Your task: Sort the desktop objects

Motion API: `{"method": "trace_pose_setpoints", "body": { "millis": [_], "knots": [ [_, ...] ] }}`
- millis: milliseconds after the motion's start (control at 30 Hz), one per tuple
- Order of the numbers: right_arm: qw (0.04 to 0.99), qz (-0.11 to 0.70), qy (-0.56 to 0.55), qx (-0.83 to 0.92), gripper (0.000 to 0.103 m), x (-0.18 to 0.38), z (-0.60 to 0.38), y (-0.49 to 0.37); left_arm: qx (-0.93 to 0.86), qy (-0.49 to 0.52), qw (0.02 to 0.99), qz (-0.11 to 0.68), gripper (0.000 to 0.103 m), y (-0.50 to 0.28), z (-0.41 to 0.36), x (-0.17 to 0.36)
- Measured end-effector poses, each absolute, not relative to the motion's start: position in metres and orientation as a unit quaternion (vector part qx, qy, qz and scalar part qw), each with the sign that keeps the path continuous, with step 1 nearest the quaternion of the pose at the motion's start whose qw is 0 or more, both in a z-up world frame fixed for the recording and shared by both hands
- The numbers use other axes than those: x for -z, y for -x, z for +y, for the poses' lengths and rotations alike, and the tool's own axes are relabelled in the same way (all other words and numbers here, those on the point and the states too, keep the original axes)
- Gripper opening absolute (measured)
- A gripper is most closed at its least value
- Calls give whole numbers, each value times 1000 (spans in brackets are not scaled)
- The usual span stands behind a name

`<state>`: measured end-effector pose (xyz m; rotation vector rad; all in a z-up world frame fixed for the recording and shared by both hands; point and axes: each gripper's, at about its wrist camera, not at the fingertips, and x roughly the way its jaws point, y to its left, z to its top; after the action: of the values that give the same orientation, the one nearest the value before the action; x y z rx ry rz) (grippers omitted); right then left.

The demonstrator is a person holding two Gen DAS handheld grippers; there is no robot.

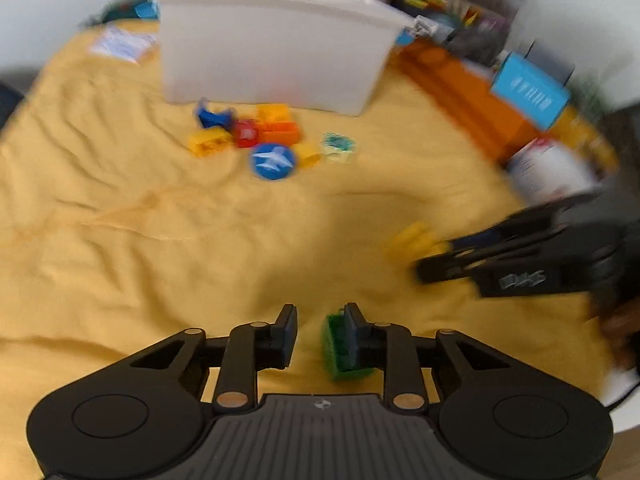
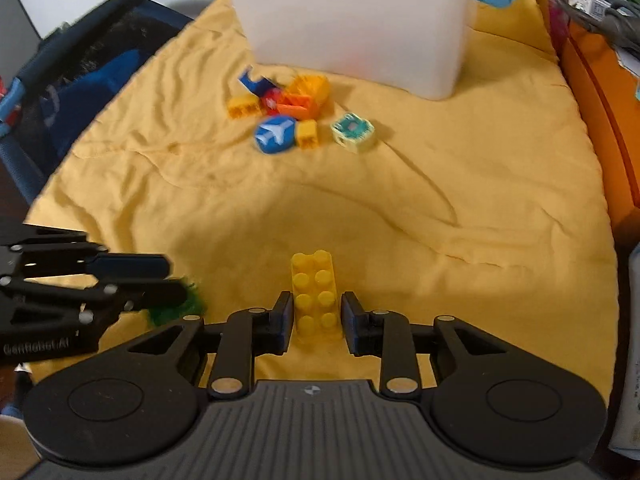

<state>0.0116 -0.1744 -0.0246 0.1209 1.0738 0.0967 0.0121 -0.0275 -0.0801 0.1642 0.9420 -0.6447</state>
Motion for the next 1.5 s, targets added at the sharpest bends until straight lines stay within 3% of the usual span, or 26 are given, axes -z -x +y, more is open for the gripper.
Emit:
{"method": "trace_pose_setpoints", "body": {
  "millis": [133, 533, 833, 1100, 1167, 1500],
  "knots": [
    [868, 496, -12, -32, 36, 19, -170, -8, 289, -173, 866, 370, 36, 10, -33, 59],
    [878, 473, 34, -56, 40, 15, -151, 0, 363, -274, 822, 344, 37, 58, -79, 71],
    [880, 470, 44, -54, 43, 14, -154, 14, 241, -210, 859, 400, 36, 23, -41, 82],
    [882, 465, 45, -58, 44, 16, -156, 20, 239, -247, 867, 361, 32, 36, -43, 76],
    [885, 459, 48, -59, 45, 14, -155, 21, 252, -235, 860, 377, 24, 34, -46, 78],
    [890, 447, 60, -69, 45, 9, -152, 23, 288, 20, 842, 456, 24, 1, -21, 81]
  ]
}}
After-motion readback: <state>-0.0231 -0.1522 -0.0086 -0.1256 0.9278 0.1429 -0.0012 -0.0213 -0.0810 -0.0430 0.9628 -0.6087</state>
